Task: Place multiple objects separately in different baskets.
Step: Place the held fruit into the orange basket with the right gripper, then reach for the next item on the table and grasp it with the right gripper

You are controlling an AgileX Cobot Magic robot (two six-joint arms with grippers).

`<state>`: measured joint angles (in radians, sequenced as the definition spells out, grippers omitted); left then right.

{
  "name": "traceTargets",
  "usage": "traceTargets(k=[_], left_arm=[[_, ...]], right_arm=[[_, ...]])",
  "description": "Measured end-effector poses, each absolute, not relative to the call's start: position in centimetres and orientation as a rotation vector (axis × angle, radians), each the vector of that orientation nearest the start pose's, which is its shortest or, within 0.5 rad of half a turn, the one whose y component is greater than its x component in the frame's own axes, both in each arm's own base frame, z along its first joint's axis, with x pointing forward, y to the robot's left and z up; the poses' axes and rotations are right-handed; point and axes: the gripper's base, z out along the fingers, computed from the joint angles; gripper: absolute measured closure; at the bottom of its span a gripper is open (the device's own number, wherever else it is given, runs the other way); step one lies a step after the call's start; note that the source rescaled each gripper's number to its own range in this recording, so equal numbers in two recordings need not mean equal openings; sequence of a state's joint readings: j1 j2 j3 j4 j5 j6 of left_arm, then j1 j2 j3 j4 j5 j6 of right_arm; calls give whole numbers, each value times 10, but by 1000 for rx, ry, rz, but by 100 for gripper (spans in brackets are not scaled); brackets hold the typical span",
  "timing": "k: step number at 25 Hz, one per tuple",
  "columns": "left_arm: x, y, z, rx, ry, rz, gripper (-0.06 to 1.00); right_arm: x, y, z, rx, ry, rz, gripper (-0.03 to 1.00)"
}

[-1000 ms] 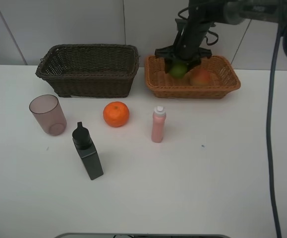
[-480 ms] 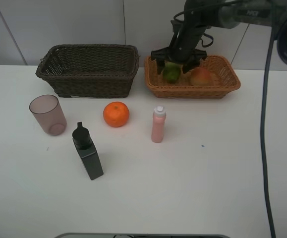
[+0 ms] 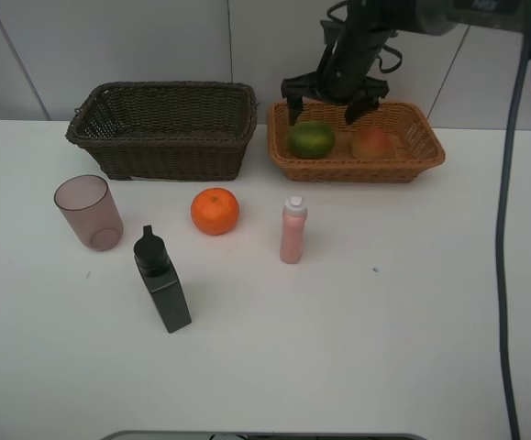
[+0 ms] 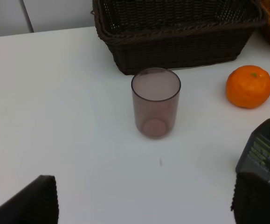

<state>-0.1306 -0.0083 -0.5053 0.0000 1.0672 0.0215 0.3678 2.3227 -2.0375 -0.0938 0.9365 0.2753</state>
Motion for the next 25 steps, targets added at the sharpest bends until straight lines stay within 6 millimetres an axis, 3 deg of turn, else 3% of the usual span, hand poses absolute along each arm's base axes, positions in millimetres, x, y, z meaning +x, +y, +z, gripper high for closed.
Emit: traceTargets(k=[7, 18, 25], left_arm=[[-7, 1, 278, 155, 2032, -69, -2], [-7, 1, 278, 155, 2032, -69, -2], [-7, 1, 278, 155, 2032, -69, -2]], right_arm=[[445, 188, 232, -233, 2742, 66, -3], [356, 196, 246, -378, 2770, 76, -3], [314, 205, 236, -347, 2820, 95, -3]])
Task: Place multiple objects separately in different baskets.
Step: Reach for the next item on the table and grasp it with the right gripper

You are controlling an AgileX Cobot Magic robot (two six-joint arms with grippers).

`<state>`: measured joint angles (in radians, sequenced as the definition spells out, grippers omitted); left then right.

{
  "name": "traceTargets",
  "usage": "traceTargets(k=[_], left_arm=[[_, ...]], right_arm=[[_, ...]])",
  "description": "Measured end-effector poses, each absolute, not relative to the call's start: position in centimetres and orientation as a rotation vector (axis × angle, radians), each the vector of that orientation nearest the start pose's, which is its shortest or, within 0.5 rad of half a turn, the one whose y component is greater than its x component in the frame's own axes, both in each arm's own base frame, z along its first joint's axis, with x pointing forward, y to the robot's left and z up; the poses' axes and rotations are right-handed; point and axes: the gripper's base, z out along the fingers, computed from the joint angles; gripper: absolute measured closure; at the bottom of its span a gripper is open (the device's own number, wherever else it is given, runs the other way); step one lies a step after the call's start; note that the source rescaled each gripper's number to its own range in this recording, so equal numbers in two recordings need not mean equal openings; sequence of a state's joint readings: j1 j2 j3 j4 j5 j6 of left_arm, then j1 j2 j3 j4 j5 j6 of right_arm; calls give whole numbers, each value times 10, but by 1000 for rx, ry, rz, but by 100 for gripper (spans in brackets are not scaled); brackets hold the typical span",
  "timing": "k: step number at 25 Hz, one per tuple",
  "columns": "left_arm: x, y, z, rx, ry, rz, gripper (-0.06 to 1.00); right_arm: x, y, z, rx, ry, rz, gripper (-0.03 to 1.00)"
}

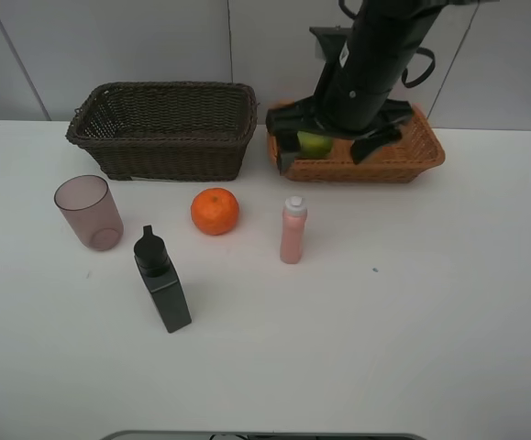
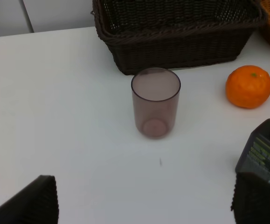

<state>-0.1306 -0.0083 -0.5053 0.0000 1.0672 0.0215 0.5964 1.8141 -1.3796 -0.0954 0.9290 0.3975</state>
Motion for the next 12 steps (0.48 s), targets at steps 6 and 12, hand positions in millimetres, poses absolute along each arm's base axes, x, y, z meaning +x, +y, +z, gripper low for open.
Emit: traceTargets(k=[6, 12], left_arm=[[-7, 1, 278, 155, 2032, -69, -2], [-7, 1, 278, 155, 2032, -69, -2]], right_arm=[[299, 216, 223, -316, 2856, 102, -3], [298, 224, 224, -199, 2812, 119, -3]])
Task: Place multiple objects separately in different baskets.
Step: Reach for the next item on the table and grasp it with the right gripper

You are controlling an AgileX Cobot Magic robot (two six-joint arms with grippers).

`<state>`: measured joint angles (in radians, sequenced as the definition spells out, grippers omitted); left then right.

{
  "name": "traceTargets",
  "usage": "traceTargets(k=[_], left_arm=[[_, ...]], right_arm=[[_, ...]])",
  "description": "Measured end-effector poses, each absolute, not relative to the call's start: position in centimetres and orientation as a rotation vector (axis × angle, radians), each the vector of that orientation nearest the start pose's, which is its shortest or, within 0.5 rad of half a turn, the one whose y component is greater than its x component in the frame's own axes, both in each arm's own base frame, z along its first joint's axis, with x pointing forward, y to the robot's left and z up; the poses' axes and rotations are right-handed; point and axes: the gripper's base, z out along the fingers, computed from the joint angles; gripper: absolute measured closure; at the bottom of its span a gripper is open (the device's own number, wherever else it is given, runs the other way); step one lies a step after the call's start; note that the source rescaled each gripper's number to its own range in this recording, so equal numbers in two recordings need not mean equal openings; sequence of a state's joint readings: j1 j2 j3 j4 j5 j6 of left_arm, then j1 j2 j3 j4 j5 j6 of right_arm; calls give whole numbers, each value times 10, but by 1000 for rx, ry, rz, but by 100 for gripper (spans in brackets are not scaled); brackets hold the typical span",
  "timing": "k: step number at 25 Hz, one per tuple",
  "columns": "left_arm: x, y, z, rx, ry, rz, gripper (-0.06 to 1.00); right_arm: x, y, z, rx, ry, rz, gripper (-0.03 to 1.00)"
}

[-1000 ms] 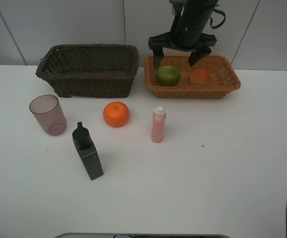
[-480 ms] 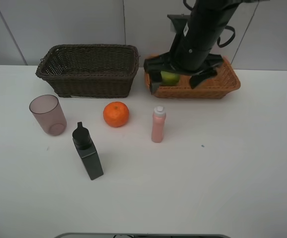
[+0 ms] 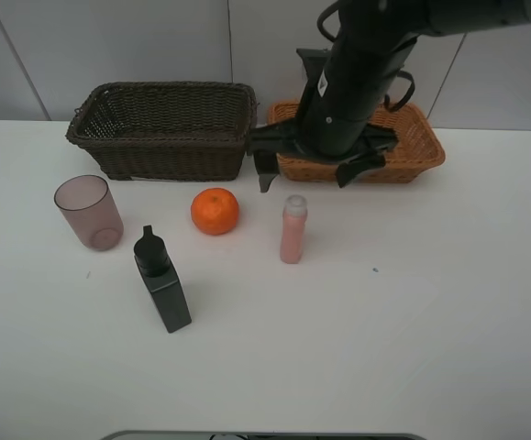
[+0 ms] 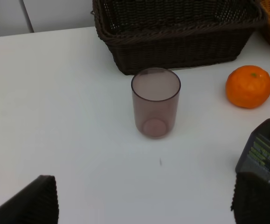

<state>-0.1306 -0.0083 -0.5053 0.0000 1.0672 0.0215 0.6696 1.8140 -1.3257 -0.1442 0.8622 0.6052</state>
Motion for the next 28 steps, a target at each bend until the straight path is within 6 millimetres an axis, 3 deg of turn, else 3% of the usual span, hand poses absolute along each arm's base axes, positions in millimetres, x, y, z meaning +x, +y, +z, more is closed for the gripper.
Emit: traceTargets(k=[7, 13, 22, 28], left_arm=[[-7, 1, 278, 155, 2032, -69, -2], [-7, 1, 278, 155, 2032, -69, -2], [-7, 1, 278, 155, 2032, -69, -2], [-7, 1, 278, 155, 2032, -69, -2]], right_arm=[[297, 227, 222, -126, 2795, 91, -3], [297, 232, 199, -96, 2885, 42, -3], [309, 245, 194, -71, 2946, -5, -3], [312, 248, 171, -79, 2991, -60, -3]])
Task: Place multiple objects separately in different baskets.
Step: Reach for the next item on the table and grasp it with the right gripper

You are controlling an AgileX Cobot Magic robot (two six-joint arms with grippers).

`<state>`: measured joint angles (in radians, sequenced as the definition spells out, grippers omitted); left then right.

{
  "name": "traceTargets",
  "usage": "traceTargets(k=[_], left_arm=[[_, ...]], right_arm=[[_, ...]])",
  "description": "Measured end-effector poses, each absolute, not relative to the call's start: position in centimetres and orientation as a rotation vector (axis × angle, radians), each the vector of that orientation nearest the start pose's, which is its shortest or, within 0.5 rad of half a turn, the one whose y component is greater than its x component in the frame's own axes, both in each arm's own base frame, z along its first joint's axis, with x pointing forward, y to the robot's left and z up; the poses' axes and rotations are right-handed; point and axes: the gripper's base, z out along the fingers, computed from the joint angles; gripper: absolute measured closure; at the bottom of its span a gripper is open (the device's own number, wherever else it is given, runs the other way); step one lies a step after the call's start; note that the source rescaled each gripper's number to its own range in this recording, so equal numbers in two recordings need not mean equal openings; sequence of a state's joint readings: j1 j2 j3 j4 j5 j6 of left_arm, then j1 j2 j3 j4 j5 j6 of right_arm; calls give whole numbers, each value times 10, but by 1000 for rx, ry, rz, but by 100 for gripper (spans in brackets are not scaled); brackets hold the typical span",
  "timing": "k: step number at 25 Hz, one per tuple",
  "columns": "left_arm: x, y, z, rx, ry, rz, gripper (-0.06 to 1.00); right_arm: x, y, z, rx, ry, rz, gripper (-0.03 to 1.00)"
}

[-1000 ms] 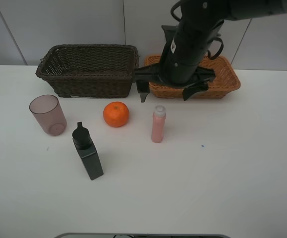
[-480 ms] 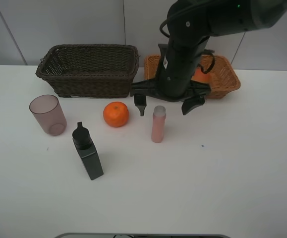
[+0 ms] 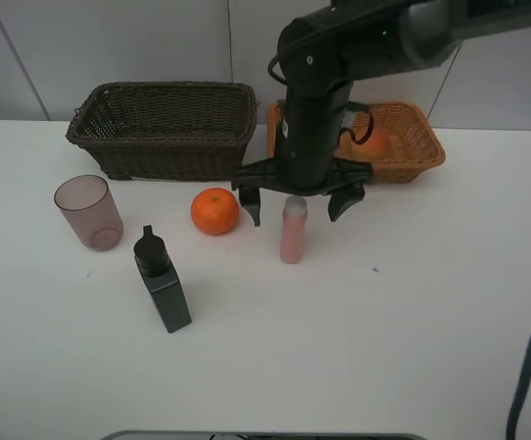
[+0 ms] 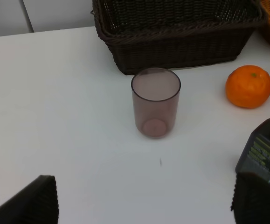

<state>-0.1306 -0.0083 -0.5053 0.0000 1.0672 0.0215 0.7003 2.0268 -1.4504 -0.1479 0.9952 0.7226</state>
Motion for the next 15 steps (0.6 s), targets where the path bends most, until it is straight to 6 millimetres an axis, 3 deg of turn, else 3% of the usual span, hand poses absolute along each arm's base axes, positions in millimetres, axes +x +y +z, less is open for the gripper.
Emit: traceTargets(k=[11, 13, 15], left_arm=[[-7, 1, 278, 155, 2033, -68, -2], [-7, 1, 278, 155, 2033, -68, -2], [-7, 1, 278, 155, 2033, -68, -2]], right_arm=[[315, 252, 148, -83, 3020, -82, -3], [316, 252, 148, -84, 3016, -77, 4], [316, 252, 147, -84, 3014, -74, 19]])
